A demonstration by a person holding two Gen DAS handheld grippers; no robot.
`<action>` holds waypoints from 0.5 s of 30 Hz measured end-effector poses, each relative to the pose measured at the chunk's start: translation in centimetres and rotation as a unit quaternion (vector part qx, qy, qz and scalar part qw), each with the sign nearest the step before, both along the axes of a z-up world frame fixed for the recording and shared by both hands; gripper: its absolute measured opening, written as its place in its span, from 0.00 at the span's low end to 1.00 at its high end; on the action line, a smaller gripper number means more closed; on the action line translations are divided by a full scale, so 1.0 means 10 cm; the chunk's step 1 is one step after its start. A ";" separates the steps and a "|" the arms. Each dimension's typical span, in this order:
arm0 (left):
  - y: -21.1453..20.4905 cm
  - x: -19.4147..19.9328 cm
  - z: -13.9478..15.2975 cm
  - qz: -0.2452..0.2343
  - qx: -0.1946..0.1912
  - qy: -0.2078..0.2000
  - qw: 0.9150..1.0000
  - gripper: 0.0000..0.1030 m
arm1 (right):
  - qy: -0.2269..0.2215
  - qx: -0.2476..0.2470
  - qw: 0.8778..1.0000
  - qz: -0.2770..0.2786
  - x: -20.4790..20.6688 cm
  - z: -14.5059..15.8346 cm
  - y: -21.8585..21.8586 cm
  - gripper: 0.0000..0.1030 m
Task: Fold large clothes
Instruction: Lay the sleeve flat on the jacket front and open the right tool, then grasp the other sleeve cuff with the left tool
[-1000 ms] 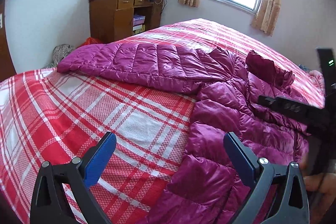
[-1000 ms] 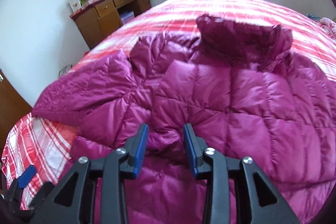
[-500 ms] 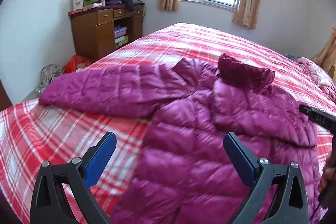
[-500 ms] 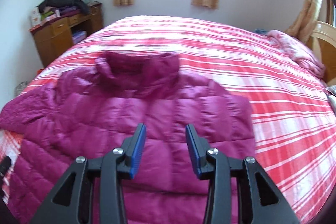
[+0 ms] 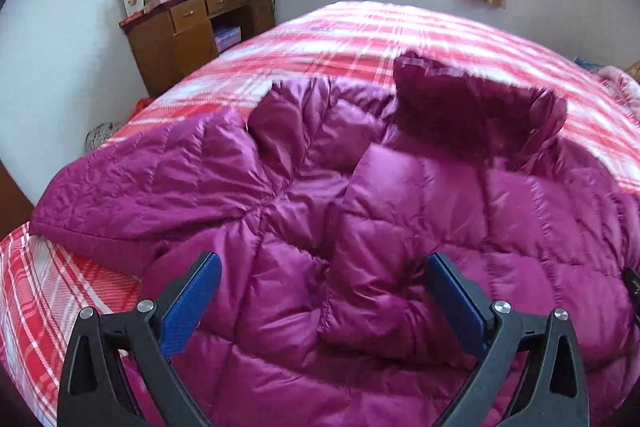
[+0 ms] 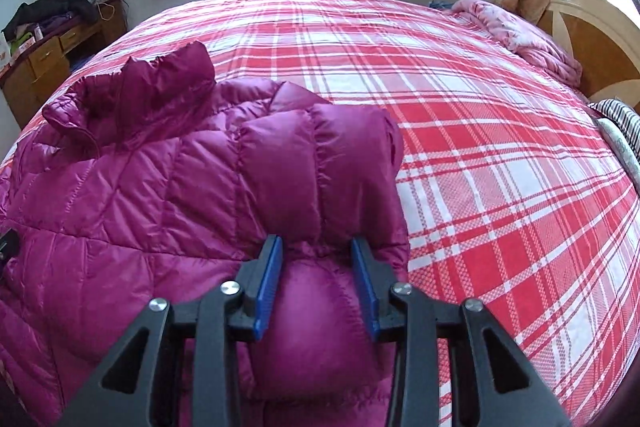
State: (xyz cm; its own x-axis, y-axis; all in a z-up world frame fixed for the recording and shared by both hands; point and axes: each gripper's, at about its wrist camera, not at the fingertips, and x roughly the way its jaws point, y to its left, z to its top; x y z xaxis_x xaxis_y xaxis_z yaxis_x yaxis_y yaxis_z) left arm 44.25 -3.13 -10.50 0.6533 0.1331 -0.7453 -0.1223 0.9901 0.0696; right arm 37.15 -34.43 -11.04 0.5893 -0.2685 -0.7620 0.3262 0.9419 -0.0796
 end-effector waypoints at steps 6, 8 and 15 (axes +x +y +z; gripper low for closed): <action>-0.05 0.00 -0.14 -0.002 0.021 0.014 1.000 0.99 | -0.008 -0.009 1.000 0.000 -0.03 -0.04 0.04 0.38; -0.08 0.00 -0.16 -0.001 0.029 0.017 0.999 0.99 | -0.008 -0.011 1.000 0.001 -0.03 -0.04 0.04 0.38; -0.13 0.03 -0.19 0.000 0.039 0.014 0.999 0.99 | -0.043 -0.020 0.999 0.006 -0.28 0.15 0.15 0.39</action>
State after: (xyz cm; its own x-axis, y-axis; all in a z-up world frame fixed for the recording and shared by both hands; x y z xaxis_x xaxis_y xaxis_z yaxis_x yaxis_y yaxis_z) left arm 44.56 -4.45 -12.44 0.6324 0.1919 -0.7505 -0.1191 0.9814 0.1506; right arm 34.39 -32.91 -9.52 0.6558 -0.2909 -0.6966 0.3230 0.9422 -0.0894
